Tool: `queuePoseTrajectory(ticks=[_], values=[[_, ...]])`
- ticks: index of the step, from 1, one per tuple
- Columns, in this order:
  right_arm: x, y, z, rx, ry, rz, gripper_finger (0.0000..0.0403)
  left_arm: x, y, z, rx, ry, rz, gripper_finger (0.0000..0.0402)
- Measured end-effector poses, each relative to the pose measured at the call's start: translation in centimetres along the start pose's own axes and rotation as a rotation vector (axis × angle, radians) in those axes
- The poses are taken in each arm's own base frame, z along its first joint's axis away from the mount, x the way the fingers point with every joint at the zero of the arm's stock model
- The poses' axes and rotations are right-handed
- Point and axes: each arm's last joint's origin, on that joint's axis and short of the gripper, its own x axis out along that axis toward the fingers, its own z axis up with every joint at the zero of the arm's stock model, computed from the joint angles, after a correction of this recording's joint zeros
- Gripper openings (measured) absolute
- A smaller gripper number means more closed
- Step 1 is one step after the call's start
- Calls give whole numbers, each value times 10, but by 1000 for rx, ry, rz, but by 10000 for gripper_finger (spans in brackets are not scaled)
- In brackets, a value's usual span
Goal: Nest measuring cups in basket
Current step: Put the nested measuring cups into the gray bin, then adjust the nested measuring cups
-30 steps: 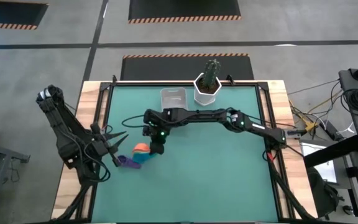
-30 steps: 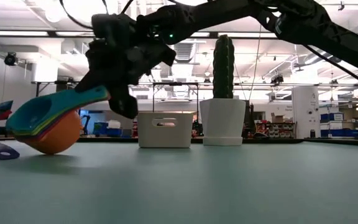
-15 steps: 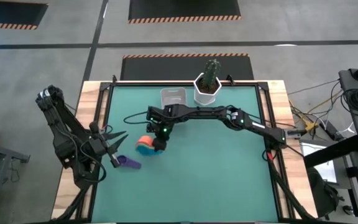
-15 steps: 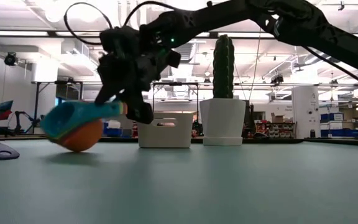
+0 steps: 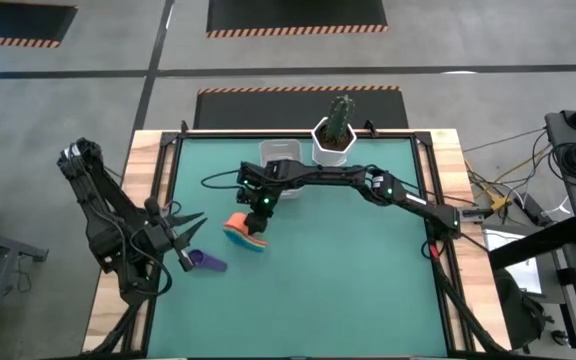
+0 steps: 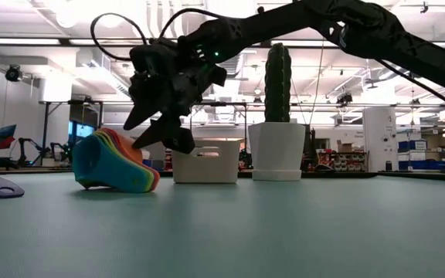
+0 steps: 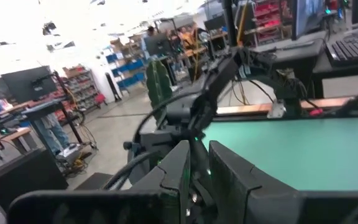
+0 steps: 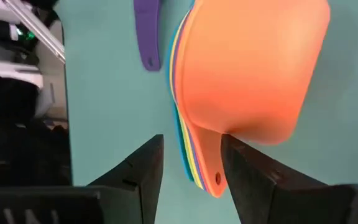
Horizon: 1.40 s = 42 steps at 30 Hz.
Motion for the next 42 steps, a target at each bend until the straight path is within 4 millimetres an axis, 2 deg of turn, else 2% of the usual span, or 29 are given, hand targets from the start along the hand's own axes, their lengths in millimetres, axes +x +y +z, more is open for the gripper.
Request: queuePoseTrajectory(ticks=[3, 8, 16, 23, 29, 32, 35, 38, 42], values=[[-4, 13, -6, -74, 27, -60, 143, 0, -1, -1, 12, 29, -29, 42], [-11, 53, -19, -242, 69, -268, 128, 0, -2, -3, 18, 86, -86, 42], [-14, 114, -43, -403, 90, -254, 105, 0, -11, -8, 46, 173, -165, 42], [-13, 145, -81, -519, 13, -317, 100, 0, -27, -17, 123, 183, -158, 43], [-21, 153, -116, -651, -193, -247, 100, 7, -37, -21, 39, 317, -204, 74], [-29, 150, -134, -738, -288, -220, 100, 16, -41, -26, 14, 377, -183, 104], [-38, 145, -149, -810, -387, -197, 100, 29, -46, -34, 7, 506, -189, 145], [-46, 141, -163, -862, -461, -181, 100, 42, -53, -46, 67, 624, -192, 190], [-54, 138, -177, -924, -547, -165, 100, 52, -63, -67, 260, 682, -172, 229]])
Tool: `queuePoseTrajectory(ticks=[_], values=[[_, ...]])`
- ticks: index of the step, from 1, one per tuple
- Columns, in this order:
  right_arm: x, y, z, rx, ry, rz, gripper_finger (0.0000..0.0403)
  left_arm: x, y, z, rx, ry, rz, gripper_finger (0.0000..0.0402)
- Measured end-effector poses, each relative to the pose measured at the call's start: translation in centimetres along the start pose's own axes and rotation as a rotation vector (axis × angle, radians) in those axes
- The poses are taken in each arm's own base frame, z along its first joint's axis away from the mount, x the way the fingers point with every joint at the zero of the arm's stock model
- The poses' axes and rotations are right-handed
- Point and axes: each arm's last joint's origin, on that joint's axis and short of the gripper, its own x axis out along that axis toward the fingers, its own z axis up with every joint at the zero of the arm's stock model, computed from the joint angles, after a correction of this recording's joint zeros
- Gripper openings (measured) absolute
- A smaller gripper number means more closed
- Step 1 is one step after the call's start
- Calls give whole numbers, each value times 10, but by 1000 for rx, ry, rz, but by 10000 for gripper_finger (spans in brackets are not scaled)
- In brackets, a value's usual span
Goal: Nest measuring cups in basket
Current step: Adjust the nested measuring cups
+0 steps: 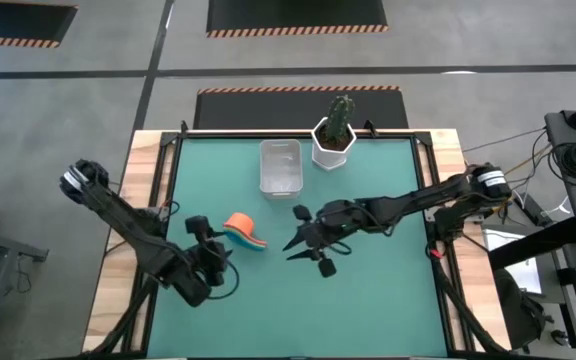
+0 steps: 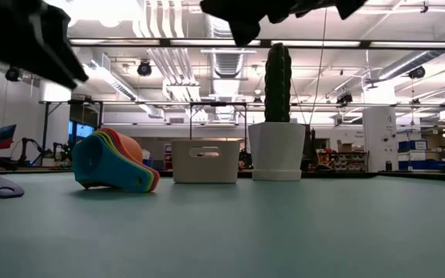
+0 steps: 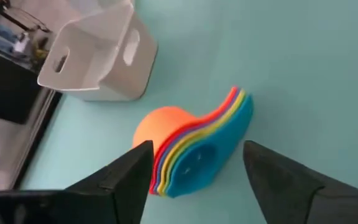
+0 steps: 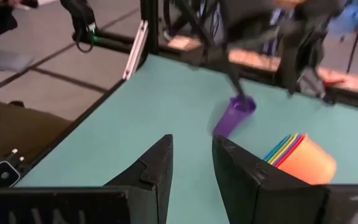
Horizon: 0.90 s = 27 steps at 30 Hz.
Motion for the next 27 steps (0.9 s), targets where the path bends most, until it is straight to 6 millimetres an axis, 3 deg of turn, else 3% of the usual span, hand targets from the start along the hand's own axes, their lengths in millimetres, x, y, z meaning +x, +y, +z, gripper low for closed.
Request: queuePoseTrajectory(ticks=[4, 9, 27], values=[[-11, 4, -7, -27, -31, -4, 100, 14, -9, -6, 98, 44, 73, 236], [-19, 6, -6, -50, -44, -6, 100, 28, -16, -16, 120, 69, 139, 216], [-22, 6, -3, -79, -48, -7, 100, 67, 1, -51, 22, 114, 190, 169]])
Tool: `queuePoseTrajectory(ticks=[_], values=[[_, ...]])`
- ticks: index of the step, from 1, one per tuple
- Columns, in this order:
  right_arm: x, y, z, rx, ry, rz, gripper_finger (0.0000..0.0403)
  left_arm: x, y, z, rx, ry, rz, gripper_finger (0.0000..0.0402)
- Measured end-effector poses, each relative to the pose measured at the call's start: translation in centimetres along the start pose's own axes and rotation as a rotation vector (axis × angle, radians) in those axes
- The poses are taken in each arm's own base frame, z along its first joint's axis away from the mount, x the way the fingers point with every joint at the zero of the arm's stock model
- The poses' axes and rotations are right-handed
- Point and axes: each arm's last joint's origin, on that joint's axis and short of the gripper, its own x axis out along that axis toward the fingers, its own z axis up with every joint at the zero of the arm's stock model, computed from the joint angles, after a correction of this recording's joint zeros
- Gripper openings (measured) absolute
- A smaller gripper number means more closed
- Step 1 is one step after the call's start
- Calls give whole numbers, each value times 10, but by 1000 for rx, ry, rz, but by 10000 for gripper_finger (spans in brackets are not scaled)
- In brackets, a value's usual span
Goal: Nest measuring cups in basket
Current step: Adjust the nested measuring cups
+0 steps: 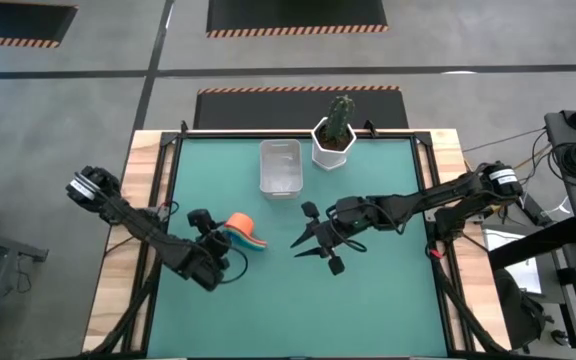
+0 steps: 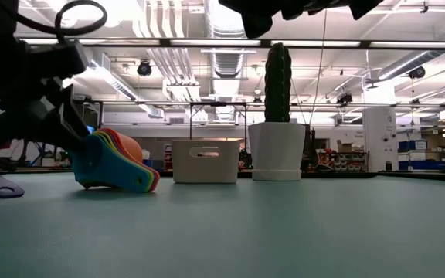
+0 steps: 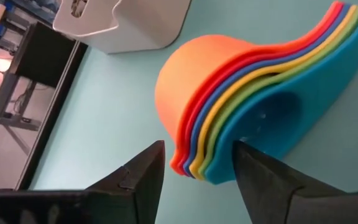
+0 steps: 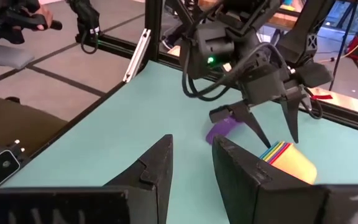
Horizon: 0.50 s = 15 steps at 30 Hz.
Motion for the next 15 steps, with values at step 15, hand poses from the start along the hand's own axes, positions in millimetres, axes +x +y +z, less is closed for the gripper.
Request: queuePoseTrajectory(ticks=[15], values=[[0, 0, -2, 6, 22, 1, 100, 21, 3, -3, -120, -26, 26, 147]])
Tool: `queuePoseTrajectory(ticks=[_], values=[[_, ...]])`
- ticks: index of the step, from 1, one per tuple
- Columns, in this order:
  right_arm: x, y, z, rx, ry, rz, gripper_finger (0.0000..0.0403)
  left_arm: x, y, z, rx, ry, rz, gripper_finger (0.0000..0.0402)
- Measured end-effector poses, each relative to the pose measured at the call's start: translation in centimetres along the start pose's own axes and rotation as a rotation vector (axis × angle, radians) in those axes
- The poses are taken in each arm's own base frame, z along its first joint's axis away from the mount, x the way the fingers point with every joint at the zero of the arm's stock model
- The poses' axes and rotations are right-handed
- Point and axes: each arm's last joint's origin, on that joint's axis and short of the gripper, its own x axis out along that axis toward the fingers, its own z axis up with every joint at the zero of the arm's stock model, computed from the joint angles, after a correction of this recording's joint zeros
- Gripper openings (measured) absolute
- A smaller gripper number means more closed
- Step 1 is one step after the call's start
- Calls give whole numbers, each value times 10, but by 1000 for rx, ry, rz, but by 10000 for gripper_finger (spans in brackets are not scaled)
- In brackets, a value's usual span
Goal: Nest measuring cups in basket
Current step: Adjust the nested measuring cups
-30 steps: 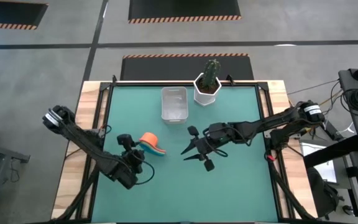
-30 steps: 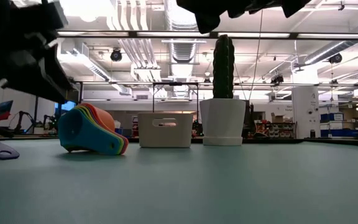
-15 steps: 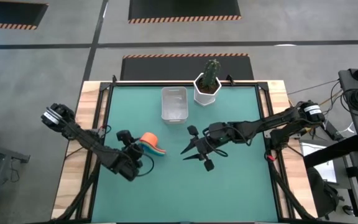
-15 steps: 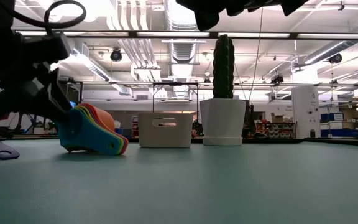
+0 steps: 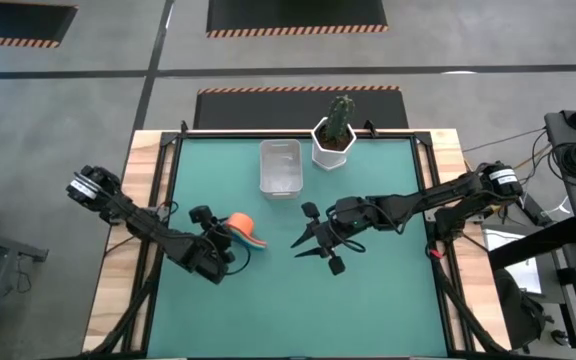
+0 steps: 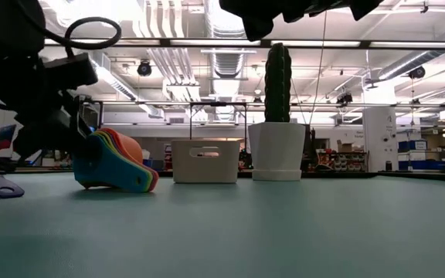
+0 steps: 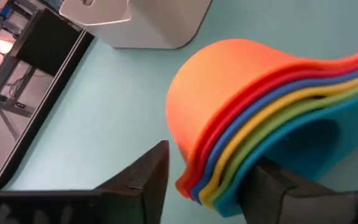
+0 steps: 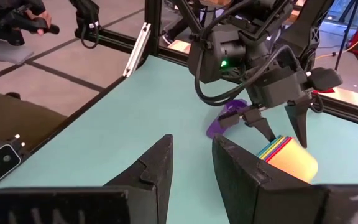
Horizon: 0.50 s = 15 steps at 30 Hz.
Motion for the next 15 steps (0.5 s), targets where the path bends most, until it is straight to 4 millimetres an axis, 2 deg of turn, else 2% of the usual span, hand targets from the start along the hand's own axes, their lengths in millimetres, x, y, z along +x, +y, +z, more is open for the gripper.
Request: queuePoseTrajectory(ticks=[9, 12, 15], values=[[0, 0, -2, -1, 22, 3, 100, -2, -2, 8, -130, -6, -10, 51], [0, 0, -2, -1, 22, 4, 100, -2, -2, 11, -201, 1, -15, 40], [0, 0, -2, -1, 23, 4, 100, -3, -2, 14, -244, 22, -33, 47]])
